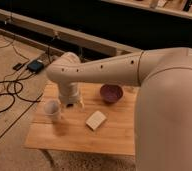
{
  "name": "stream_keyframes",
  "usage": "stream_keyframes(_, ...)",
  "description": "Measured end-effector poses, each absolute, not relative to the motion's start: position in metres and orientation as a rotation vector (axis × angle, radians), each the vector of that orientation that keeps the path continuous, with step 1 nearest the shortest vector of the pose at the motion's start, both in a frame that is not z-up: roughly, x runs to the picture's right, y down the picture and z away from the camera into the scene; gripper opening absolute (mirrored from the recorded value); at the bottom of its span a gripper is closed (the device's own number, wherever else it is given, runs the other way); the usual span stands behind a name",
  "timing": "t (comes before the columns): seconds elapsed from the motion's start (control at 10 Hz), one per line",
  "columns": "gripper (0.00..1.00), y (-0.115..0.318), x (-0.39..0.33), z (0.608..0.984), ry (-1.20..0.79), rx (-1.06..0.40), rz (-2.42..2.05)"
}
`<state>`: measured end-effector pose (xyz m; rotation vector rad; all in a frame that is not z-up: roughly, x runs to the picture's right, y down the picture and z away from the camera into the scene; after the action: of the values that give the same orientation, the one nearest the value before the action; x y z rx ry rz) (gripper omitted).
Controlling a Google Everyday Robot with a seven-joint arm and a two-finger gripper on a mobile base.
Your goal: Move the arm in a circular motion
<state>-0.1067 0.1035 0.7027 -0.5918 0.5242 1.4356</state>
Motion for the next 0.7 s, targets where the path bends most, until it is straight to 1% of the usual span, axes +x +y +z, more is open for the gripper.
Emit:
stream_keyframes(0.5, 0.65, 0.104, -0.106, 0.703, 0.525, -0.593, 1.437)
stream_keyframes(0.7, 0.65, 0.106, -0.092, 0.701, 0.543, -0.587, 1.476)
